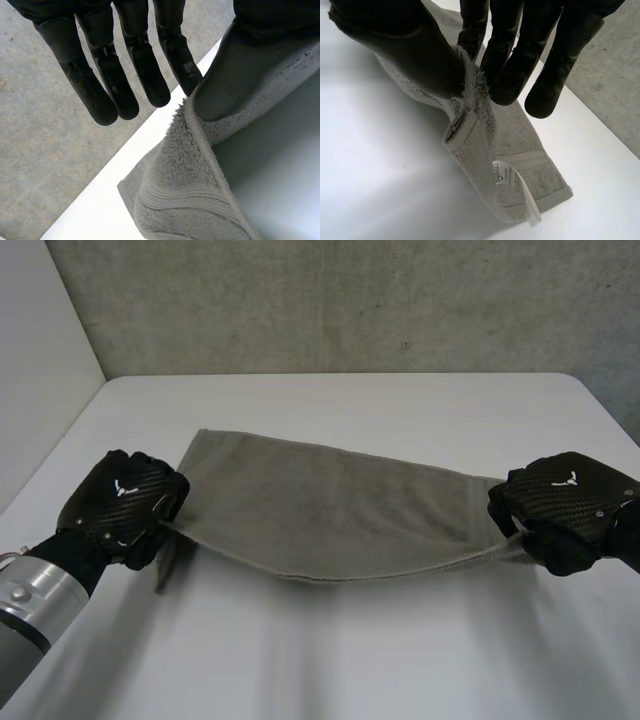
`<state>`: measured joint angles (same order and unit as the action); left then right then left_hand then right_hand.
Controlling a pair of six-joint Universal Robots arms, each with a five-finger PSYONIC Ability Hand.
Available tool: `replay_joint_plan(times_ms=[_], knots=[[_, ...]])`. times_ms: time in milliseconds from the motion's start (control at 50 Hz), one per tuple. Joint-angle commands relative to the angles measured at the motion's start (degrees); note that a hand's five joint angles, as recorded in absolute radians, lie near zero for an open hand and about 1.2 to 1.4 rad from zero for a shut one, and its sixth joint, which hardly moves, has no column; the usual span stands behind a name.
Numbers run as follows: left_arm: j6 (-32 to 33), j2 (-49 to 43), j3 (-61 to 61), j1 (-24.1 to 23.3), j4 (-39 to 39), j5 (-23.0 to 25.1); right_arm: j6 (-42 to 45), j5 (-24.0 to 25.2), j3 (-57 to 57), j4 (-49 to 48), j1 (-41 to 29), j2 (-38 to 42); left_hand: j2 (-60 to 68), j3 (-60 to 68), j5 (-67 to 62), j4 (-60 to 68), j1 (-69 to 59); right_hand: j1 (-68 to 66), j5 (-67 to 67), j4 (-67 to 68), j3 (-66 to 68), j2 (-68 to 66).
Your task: Fold the towel.
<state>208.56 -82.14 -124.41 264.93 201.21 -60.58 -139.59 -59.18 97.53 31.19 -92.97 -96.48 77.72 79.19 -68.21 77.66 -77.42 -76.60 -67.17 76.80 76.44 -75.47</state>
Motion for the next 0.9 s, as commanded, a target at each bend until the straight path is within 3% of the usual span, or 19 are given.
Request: replay_joint_plan(times_ms=[20, 240, 420, 640, 900], knots=[[-0.1, -10.9, 2.6, -2.1, 6.3, -0.9, -0.6, 2.8, 0.8, -2.4, 0.5, 2.7, 2.3, 0.8, -1.8, 2.3, -2.6, -3.4, -2.8, 3.2, 3.6, -4.5], [-0.4, -23.2, 7.3, -5.0, 9.4, -2.0, -1.7, 3.2, 3.6, -4.7, 3.2, 2.8, 2.3, 0.8, -1.8, 2.3, -2.6, -3.4, -2.8, 3.2, 3.6, -4.5], [-0.5, -28.2, 8.8, -7.0, 13.2, -6.3, -1.7, 3.3, 5.7, -6.4, 4.4, 2.7, -21.9, -23.3, 22.4, -21.8, 21.6, -3.4, -2.8, 3.2, 3.6, -4.5], [-0.3, -27.9, 7.9, -6.9, 14.7, -11.4, -1.8, 3.9, 6.4, -8.2, 6.7, 2.7, -28.8, -30.3, 29.3, -28.8, 28.5, -3.4, -2.8, 3.2, 3.6, -4.5], [-0.3, -20.9, 4.4, -6.4, 14.0, -11.5, -7.4, 3.8, 6.4, -12.3, 12.2, 1.0, -28.8, -30.3, 29.3, -28.8, 28.5, -3.4, -2.8, 3.2, 3.6, -4.5]])
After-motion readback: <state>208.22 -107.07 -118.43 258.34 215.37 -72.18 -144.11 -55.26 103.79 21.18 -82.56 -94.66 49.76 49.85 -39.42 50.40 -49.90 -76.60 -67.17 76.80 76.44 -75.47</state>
